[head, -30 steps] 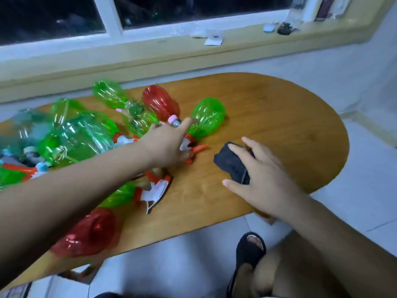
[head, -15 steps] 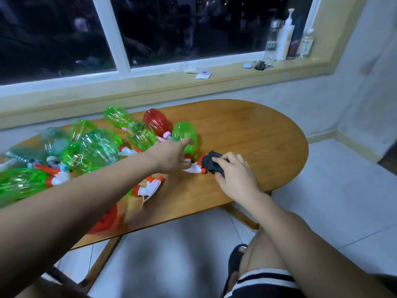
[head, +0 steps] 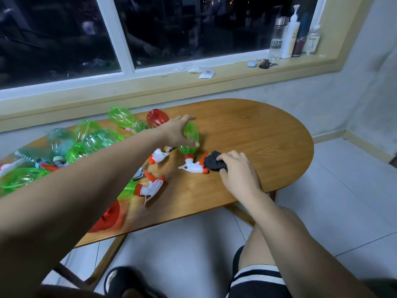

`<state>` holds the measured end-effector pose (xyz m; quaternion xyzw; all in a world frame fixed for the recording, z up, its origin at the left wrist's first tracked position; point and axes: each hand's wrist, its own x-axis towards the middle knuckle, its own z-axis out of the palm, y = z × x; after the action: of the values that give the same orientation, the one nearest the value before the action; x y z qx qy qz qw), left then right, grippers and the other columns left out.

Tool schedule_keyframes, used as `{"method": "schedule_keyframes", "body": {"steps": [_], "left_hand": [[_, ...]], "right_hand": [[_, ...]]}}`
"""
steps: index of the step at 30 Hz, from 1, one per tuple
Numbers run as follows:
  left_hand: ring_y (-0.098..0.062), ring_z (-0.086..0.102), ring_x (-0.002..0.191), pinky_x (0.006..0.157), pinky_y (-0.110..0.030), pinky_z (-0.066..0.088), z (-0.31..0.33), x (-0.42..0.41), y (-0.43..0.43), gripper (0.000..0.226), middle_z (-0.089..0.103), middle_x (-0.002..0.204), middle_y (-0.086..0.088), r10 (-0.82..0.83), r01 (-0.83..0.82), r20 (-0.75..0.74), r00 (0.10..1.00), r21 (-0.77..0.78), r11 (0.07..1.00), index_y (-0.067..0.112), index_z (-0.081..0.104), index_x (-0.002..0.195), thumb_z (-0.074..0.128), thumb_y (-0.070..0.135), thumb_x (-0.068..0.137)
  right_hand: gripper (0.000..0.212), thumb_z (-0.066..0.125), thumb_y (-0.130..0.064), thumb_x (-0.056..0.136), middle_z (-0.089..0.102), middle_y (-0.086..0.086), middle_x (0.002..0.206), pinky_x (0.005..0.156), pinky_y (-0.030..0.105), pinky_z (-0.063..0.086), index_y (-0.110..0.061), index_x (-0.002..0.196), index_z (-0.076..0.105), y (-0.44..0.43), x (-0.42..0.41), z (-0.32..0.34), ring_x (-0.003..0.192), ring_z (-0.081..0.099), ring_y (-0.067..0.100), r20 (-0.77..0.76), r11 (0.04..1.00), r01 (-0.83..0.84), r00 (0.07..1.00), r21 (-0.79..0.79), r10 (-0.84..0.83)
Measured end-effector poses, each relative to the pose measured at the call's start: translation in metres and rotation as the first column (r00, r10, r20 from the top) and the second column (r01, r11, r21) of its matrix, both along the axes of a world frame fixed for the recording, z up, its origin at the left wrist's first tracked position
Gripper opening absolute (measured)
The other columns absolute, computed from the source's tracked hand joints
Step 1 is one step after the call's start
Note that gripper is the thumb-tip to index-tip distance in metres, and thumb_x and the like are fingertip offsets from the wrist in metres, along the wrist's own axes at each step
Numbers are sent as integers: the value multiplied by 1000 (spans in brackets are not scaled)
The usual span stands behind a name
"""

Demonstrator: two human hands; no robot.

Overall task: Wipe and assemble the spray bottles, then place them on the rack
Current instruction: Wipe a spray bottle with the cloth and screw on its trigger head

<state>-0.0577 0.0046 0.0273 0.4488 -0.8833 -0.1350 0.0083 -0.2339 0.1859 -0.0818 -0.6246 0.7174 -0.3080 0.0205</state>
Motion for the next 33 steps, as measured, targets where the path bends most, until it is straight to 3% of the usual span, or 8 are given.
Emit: {"method": "schedule_keyframes", "body": {"steps": [2,5,11,18,22,27,31,33], "left_hand": [[-35,37,150,118,-49,41,-1,-2,-2,110,37,162,-7,1,2,75,997,-39,999,31,27,165,89,53,78],[-33,41,145,115,-47,44,0,-4,-3,106,42,155,-5,-2,12,99,995,-94,996,29,35,163,91,51,76],[-33,52,135,107,-41,50,-1,-11,-4,102,42,150,-3,18,-12,78,997,-87,996,29,41,160,94,48,74],[-34,51,136,107,-41,49,1,-10,-4,110,41,150,-4,30,-27,57,998,-66,997,29,44,159,94,59,66],[-35,51,137,107,-42,48,1,-6,-3,109,41,151,-5,16,-13,40,999,-71,997,28,44,159,94,59,67],[-36,51,138,109,-45,49,-1,-1,-2,112,40,152,-6,9,-8,15,1000,-56,998,28,42,160,93,61,66],[-36,50,140,110,-42,46,-7,3,-1,113,37,157,-9,2,-4,-21,1000,-65,998,26,41,162,94,58,67],[-37,48,143,112,-44,46,-8,4,0,113,36,159,-8,8,-10,-28,1000,-68,998,26,40,163,93,58,68]], "right_hand": [[30,59,-2,94,63,2,109,79,41,51,-18,116,71,-2,-2,7,105,56,28,99,997,46,994,-69,-39],[33,57,1,93,63,0,107,80,38,51,-18,115,72,-3,0,18,102,58,22,190,974,86,981,-211,-46],[47,56,7,91,61,-3,111,83,44,55,-17,127,74,-16,34,20,108,53,20,142,970,-73,984,-232,108],[52,64,-2,94,63,2,141,99,47,53,-17,144,67,-30,65,0,120,52,29,-62,991,-105,993,-87,100],[68,66,3,83,55,12,154,104,51,49,-12,149,60,-22,76,-7,123,53,35,-250,995,-96,965,-33,84],[66,47,0,79,54,13,157,97,49,54,-10,142,66,-4,72,-14,127,58,35,-364,986,-164,920,-15,148],[82,73,8,69,49,6,163,97,46,56,-17,147,63,3,48,-13,135,55,30,-412,975,-214,884,68,222],[85,75,12,68,51,7,161,93,48,59,-16,147,63,4,38,-10,133,56,30,-384,980,-185,902,71,198]]}}
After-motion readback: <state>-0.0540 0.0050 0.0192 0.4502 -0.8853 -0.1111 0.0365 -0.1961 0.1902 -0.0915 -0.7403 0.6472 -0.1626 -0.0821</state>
